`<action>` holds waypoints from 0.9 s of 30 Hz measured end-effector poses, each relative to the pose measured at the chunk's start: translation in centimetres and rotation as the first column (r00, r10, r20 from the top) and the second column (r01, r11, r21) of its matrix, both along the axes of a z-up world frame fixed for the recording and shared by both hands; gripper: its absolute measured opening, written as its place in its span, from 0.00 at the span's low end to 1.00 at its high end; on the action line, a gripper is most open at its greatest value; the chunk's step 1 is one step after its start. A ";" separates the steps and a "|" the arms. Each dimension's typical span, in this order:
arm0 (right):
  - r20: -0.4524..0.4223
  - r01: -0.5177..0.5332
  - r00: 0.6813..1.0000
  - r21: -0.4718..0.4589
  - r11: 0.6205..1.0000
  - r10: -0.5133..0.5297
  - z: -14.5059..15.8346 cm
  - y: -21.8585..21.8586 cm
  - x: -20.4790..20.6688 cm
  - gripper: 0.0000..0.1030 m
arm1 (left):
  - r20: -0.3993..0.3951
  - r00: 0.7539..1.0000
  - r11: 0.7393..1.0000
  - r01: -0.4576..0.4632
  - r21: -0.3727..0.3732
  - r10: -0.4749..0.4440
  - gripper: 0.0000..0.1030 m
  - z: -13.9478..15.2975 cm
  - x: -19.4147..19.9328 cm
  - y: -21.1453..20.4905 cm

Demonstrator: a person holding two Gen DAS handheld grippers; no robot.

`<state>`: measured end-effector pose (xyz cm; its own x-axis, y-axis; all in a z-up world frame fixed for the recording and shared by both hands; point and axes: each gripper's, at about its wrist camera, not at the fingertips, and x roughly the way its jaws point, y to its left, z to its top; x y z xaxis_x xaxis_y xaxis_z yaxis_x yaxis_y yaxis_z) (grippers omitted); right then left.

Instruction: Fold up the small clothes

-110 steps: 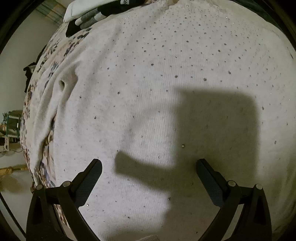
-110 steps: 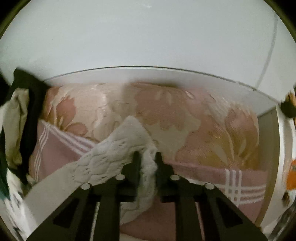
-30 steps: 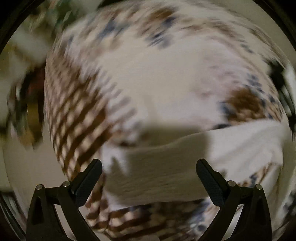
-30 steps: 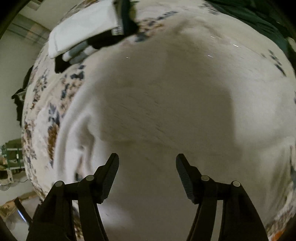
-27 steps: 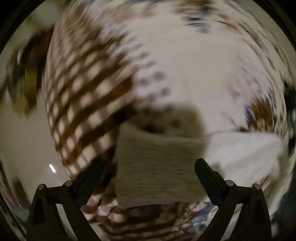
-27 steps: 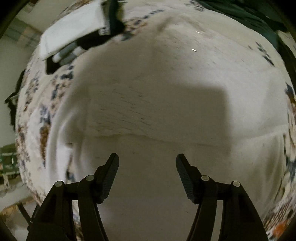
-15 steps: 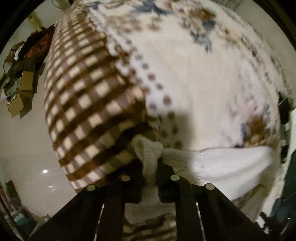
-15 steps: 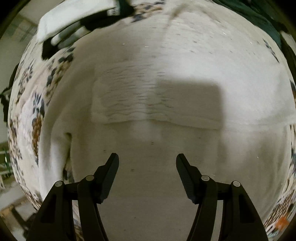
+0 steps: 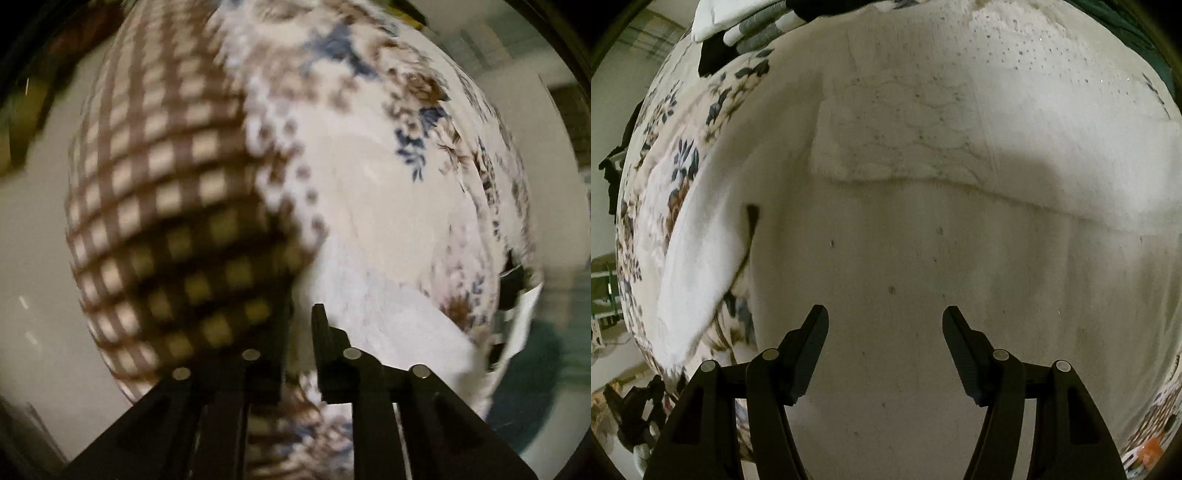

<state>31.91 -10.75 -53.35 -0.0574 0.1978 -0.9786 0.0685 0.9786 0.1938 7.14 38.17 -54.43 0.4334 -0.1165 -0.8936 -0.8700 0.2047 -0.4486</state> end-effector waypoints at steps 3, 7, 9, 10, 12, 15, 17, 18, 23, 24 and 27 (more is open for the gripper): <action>-0.002 -0.012 1.000 -0.015 1.000 0.012 -0.5 -0.2 -0.5 0.64 | 0.081 0.993 0.991 -0.076 -0.109 0.085 0.52 -1.7 -0.3 -1.7; -0.026 0.017 1.000 -0.032 0.999 -0.017 -1.1 -1.6 -0.8 0.64 | 0.086 0.979 0.973 -0.167 -0.159 0.182 0.57 -3.2 1.6 -2.3; -0.025 0.033 0.999 -0.037 0.999 -0.034 -1.3 -2.2 -0.8 0.64 | 0.053 0.978 0.971 -0.196 -0.134 0.204 0.55 -3.7 2.3 -1.9; -0.025 0.039 0.999 -0.039 0.998 -0.040 -1.3 -2.4 -0.9 0.64 | 0.025 0.977 0.971 -0.207 -0.119 0.211 0.55 -3.9 2.8 -1.8; -0.026 0.050 0.998 -0.042 0.998 -0.051 -1.3 -2.9 -1.0 0.64 | -0.015 0.979 0.977 -0.206 -0.062 0.206 0.36 -3.4 3.7 -1.8; -0.021 0.057 0.998 -0.039 0.998 -0.057 -1.2 -3.7 -1.2 0.64 | -0.059 0.993 0.992 -0.103 0.072 0.107 0.10 -1.0 5.1 -1.9; -0.017 0.066 0.998 -0.034 0.997 -0.067 -1.1 -4.2 -1.3 0.64 | -0.074 0.995 0.987 -0.058 0.152 0.070 0.08 0.6 5.4 -2.2; -0.015 0.071 0.997 -0.030 0.997 -0.071 -1.0 -4.5 -1.4 0.64 | -0.082 0.995 0.982 -0.034 0.184 0.050 0.08 1.4 5.7 -2.3; 0.006 0.127 0.992 -0.014 0.992 -0.126 -0.2 -6.8 -0.9 0.64 | -0.103 0.990 0.921 0.126 0.368 -0.095 0.08 6.9 9.8 -4.0; 0.014 0.145 0.989 -0.012 0.989 -0.145 0.0 -7.6 -0.7 0.64 | -0.097 0.986 0.902 0.164 0.398 -0.136 0.08 8.0 11.3 -4.6; 0.035 0.198 0.980 -0.018 0.980 -0.197 0.6 -10.0 0.3 0.64 | -0.106 0.954 0.827 0.297 0.478 -0.281 0.08 10.9 15.8 -7.7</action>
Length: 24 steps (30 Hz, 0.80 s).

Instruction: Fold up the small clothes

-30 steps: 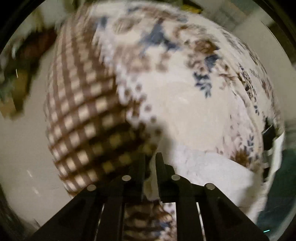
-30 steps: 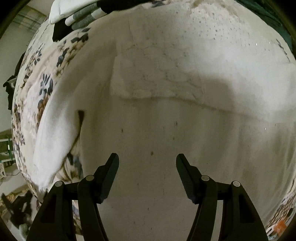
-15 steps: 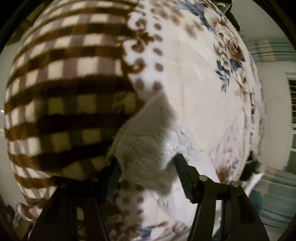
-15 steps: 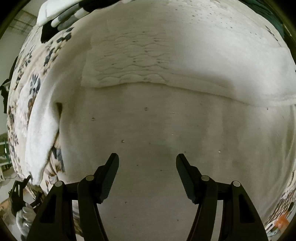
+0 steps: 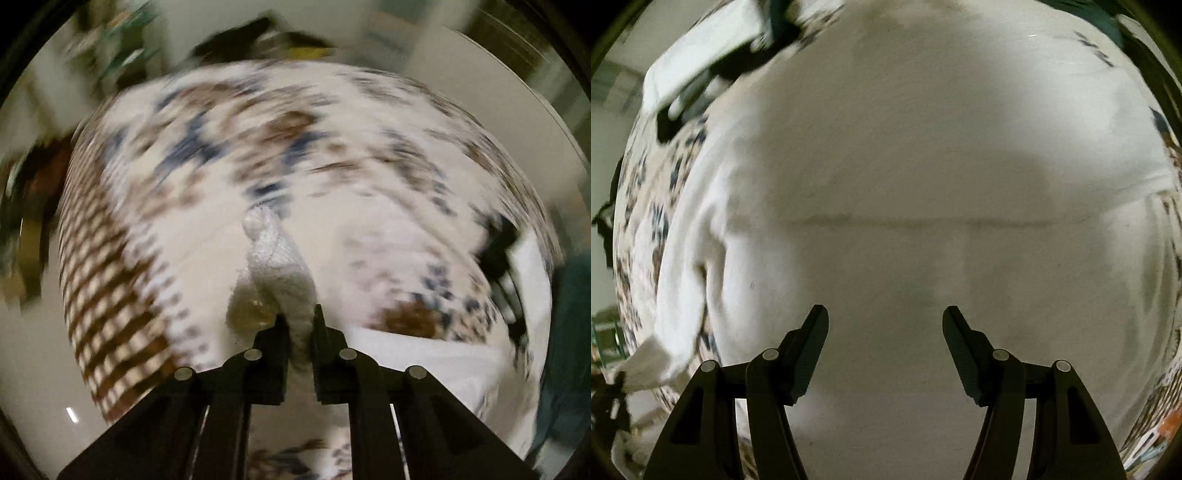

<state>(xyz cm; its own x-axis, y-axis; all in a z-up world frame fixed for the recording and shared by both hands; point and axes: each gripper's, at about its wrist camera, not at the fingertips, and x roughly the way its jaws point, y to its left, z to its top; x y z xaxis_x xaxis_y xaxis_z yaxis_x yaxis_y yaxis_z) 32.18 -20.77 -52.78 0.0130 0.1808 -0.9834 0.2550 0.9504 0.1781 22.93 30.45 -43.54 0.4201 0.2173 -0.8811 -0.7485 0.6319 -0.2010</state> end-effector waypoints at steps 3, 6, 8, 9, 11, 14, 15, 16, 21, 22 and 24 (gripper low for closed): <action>0.018 0.062 0.998 -0.004 0.998 -0.062 0.6 -3.4 0.9 0.64 | 0.027 0.986 0.986 0.162 0.049 -0.163 0.08 2.1 4.6 -4.5; 0.038 0.117 0.992 -0.015 0.993 -0.116 1.1 -7.1 1.7 0.64 | 0.064 0.948 0.950 0.312 0.030 -0.313 0.08 2.8 9.1 -10.4; 0.050 0.157 0.987 -0.027 0.987 -0.156 1.5 -9.9 1.7 0.64 | 0.088 0.902 0.905 0.425 -0.008 -0.423 0.08 2.9 12.2 -15.7; 0.054 0.173 0.984 -0.029 0.985 -0.171 1.8 -11.7 1.3 0.64 | 0.097 0.876 0.879 0.476 -0.019 -0.472 0.08 2.9 13.4 -18.4; 0.058 0.209 0.977 -0.035 0.977 -0.207 1.9 -14.8 0.7 0.64 | 0.110 0.808 0.809 0.586 -0.045 -0.579 0.08 2.6 15.6 -24.9; 0.058 0.267 0.963 -0.047 0.963 -0.264 2.1 -19.3 -0.6 0.64 | 0.129 0.691 0.687 0.723 -0.079 -0.712 0.08 1.8 17.6 -34.5; 0.058 0.288 0.957 -0.051 0.956 -0.285 2.1 -20.7 -1.0 0.64 | 0.125 0.643 0.637 0.766 -0.089 -0.755 0.08 1.3 18.1 -38.0; 0.059 0.304 0.952 -0.056 0.951 -0.301 2.2 -22.0 -1.4 0.64 | 0.121 0.613 0.605 0.790 -0.096 -0.781 0.08 0.9 18.3 -40.4; 0.050 0.364 0.931 -0.089 0.927 -0.361 2.2 -28.0 -3.5 0.64 | 0.118 0.471 0.449 0.876 -0.174 -0.874 0.11 -1.5 18.9 -51.7; 0.045 0.374 0.927 -0.089 0.923 -0.372 2.2 -29.1 -3.9 0.64 | 0.116 0.450 0.426 0.885 -0.189 -0.885 0.12 -1.9 19.0 -53.1; 0.039 0.382 0.924 -0.086 0.920 -0.380 2.1 -30.3 -4.5 0.64 | 0.076 0.447 0.425 0.882 -0.203 -0.892 0.15 -2.6 19.5 -54.6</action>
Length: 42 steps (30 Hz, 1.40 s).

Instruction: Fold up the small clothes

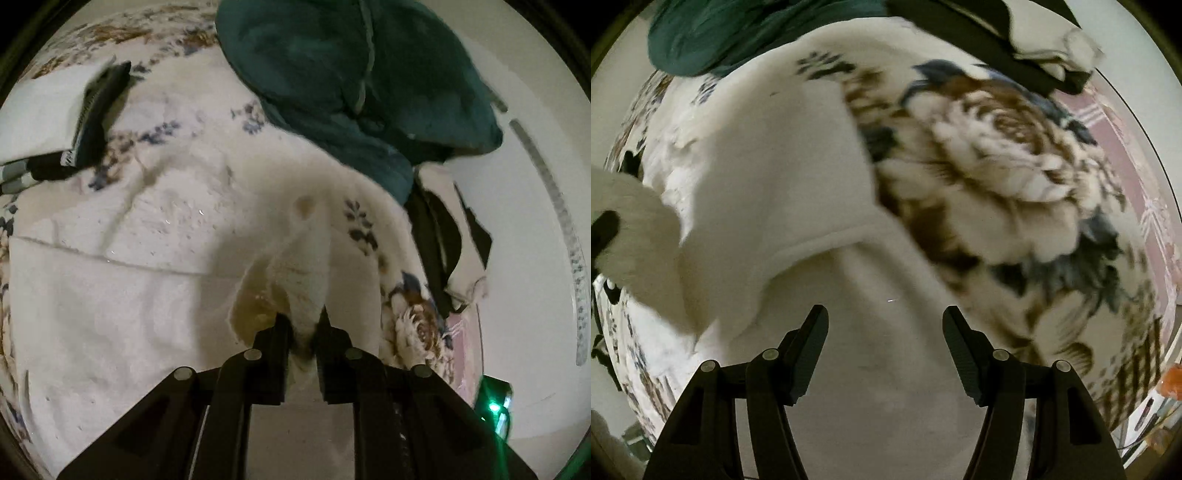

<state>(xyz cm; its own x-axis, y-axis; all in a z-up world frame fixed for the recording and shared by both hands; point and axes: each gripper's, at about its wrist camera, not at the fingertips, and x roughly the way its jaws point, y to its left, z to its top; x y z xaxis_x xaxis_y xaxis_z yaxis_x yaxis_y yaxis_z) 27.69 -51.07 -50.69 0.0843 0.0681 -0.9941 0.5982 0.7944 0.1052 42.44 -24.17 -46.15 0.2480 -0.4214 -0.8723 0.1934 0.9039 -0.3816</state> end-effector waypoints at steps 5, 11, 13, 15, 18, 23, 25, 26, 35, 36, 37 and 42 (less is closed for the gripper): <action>0.019 -0.019 1.000 0.021 1.000 0.019 0.7 -2.8 0.0 0.64 | -0.028 0.997 0.997 -0.072 0.025 0.073 0.72 -0.9 0.9 2.9; 0.111 -0.072 0.992 0.062 0.995 0.065 1.8 -0.5 5.5 0.65 | 0.064 0.952 0.932 -0.306 0.196 0.300 0.72 0.0 1.1 15.2; 0.130 -0.110 0.986 0.064 0.992 0.101 2.0 0.6 7.8 0.69 | 0.076 0.924 0.890 -0.381 0.252 0.374 0.72 -0.5 0.6 19.1; 0.135 -0.119 0.985 0.046 0.992 0.112 1.8 1.5 9.8 0.69 | 0.067 0.898 0.850 -0.433 0.301 0.434 0.72 -1.5 0.0 22.6; 0.117 -0.093 0.989 0.050 0.994 0.087 0.5 2.1 11.7 0.69 | 0.040 0.875 0.813 -0.464 0.351 0.482 0.72 -3.6 -0.7 25.6; -0.004 -0.071 0.997 0.064 0.995 0.071 -4.3 2.9 15.1 0.43 | 0.011 0.871 0.807 -0.459 0.371 0.491 0.72 -5.7 -0.9 26.3; 0.038 -0.116 0.993 -0.002 0.993 0.116 -2.7 3.3 15.5 0.18 | 0.008 0.878 0.817 -0.448 0.362 0.478 0.72 -6.1 -0.6 26.0; 0.108 -0.135 0.985 -0.028 0.990 0.137 -0.7 3.5 15.3 0.17 | 0.011 0.882 0.822 -0.442 0.360 0.470 0.72 -6.0 -0.5 25.9; 0.048 -0.102 0.993 -0.153 0.983 0.111 0.4 -1.2 11.6 0.33 | -0.019 0.917 0.852 -0.361 0.379 0.398 0.72 -8.7 1.2 25.1; 0.069 -0.063 0.995 -0.155 0.986 0.074 0.9 -1.9 10.9 0.36 | -0.024 0.920 0.855 -0.352 0.381 0.390 0.72 -9.0 1.2 25.0; 0.100 -0.042 0.993 -0.154 0.987 0.058 1.7 -1.9 10.5 0.39 | -0.023 0.924 0.856 -0.344 0.384 0.382 0.72 -9.2 1.1 25.0; 0.233 -0.190 0.947 -0.153 0.970 0.222 3.7 3.9 13.5 0.52 | -0.008 0.940 0.860 -0.310 0.405 0.342 0.72 -9.7 1.2 24.4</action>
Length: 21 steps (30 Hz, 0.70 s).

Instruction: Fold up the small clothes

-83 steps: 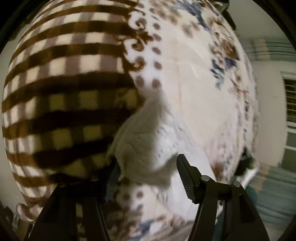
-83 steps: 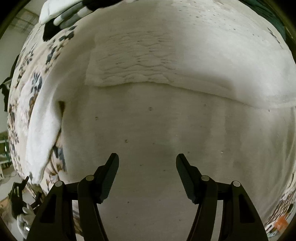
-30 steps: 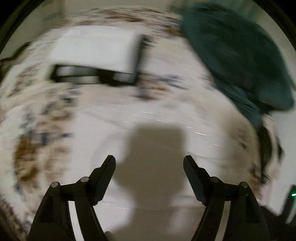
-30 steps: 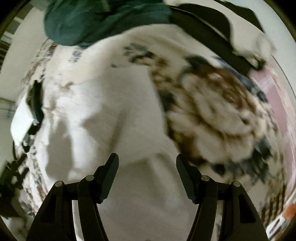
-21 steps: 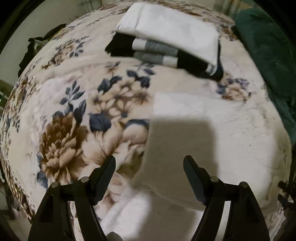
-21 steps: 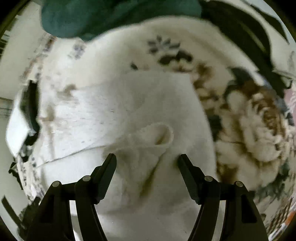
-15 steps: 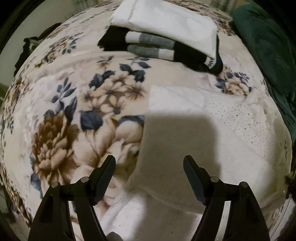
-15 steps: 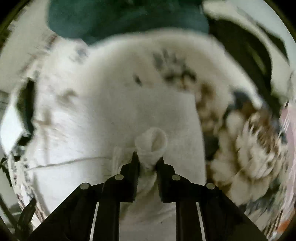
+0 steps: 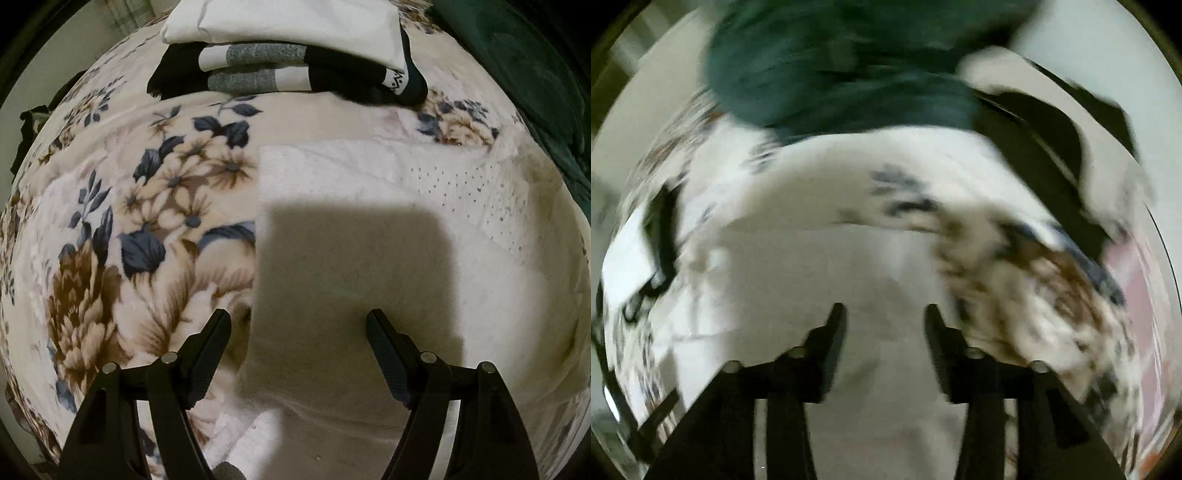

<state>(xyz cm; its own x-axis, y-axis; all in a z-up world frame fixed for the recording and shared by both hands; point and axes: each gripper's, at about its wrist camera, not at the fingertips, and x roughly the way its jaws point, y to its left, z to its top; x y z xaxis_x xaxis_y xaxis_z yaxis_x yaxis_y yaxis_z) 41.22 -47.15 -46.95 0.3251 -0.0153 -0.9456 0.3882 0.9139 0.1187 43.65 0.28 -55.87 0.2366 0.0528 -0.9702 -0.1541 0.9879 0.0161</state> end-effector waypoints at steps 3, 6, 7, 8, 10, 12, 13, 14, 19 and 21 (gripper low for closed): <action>-0.072 -0.180 0.982 -0.058 0.982 0.175 -2.8 5.5 3.6 0.52 | -0.009 1.000 1.000 0.006 -0.001 -0.006 0.72 -0.4 0.3 -0.2; -0.227 -0.318 0.930 -0.099 0.943 0.289 -6.7 9.2 5.3 0.48 | -0.010 1.000 1.000 0.016 0.001 -0.016 0.72 -0.7 0.6 -0.6; -0.270 -0.341 0.916 -0.134 0.930 0.297 -7.3 9.7 4.9 0.43 | -0.011 1.000 1.000 0.021 0.000 -0.021 0.72 -0.9 0.6 -0.4; -0.301 -0.355 0.907 -0.168 0.920 0.295 -7.5 9.8 4.3 0.43 | -0.011 1.000 1.000 0.025 -0.003 -0.025 0.72 -1.0 0.6 -0.4; -0.342 -0.346 0.903 -0.219 0.912 0.260 -7.2 8.5 2.0 0.43 | -0.007 0.999 0.999 0.033 -0.012 -0.033 0.72 -1.0 0.3 -0.4; -0.387 -0.306 0.900 -0.226 0.925 0.203 -7.2 6.5 -0.1 0.43 | -0.004 0.999 0.999 0.037 -0.023 -0.037 0.72 -1.2 0.0 -0.2; -0.409 -0.282 0.895 -0.215 0.935 0.176 -7.3 5.5 -0.8 0.43 | -0.005 0.999 0.999 0.037 -0.026 -0.037 0.72 -1.2 -0.2 0.0; -0.420 -0.253 0.895 -0.200 0.946 0.150 -7.3 4.7 -1.5 0.43 | -0.006 0.999 0.999 0.034 -0.027 -0.034 0.72 -1.1 -0.4 0.4; -0.361 -0.132 0.928 -0.098 0.986 0.088 -3.8 3.3 -1.6 0.62 | 0.041 0.999 0.998 0.029 -0.050 -0.027 0.72 1.8 -1.5 1.0; -0.327 -0.111 0.940 -0.032 0.993 0.094 -2.0 3.1 -2.0 0.73 | 0.072 0.996 0.997 0.049 -0.053 -0.046 0.72 3.5 -2.2 0.4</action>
